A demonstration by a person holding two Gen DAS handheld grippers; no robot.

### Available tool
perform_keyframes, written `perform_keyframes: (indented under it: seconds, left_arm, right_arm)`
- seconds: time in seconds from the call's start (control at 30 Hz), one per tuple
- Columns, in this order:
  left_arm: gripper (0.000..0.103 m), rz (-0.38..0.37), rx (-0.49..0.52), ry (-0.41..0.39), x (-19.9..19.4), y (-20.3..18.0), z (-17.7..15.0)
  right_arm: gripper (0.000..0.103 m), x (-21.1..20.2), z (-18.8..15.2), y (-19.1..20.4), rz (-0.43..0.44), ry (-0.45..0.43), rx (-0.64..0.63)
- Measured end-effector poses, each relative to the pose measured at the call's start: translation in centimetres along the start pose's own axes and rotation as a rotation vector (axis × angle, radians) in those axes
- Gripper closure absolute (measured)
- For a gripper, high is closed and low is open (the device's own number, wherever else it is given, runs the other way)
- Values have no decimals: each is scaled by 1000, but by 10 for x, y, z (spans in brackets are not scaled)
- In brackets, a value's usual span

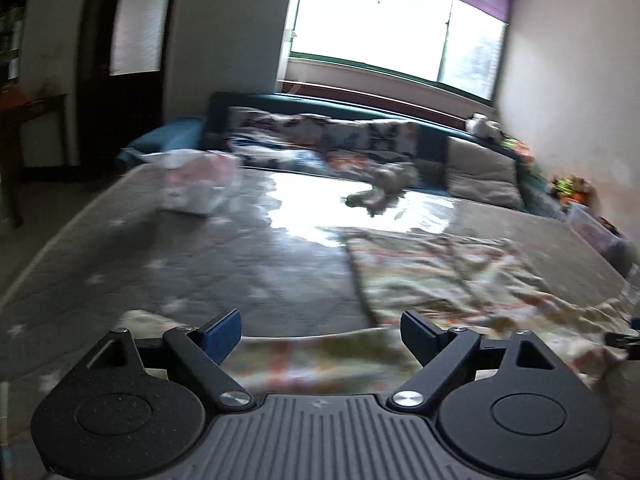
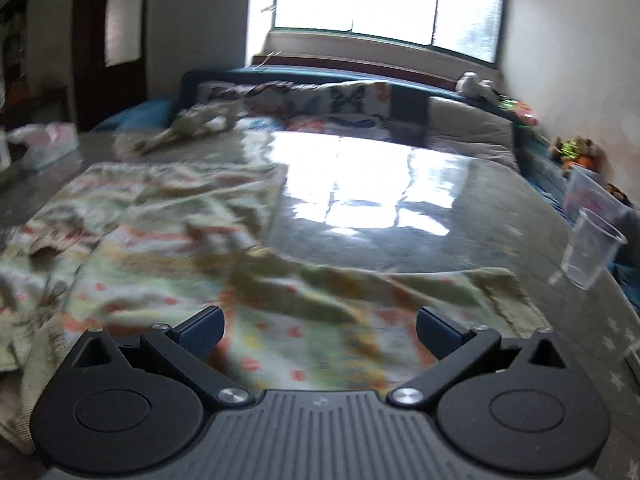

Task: Fold clothes
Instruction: 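Release the shirt and lift both grippers away, then grasp the green sleeve cuff with the right gripper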

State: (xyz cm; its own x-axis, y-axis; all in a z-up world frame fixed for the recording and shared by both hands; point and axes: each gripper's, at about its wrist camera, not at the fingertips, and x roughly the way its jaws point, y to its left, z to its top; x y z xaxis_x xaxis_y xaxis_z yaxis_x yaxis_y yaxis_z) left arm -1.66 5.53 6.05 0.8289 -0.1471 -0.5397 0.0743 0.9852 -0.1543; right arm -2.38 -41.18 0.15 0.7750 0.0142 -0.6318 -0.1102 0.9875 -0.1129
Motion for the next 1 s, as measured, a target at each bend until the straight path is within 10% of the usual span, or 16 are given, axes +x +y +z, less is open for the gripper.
perform_keyframes:
  seconds: [0.47, 1.0]
  left_arm:
    - [20, -262, 264, 55, 52, -150, 6]
    - [36, -374, 521, 198, 110, -265, -35]
  right_arm:
    - [0, -14, 3, -9, 43, 28, -27]
    - [0, 54, 26, -50, -25, 57, 73]
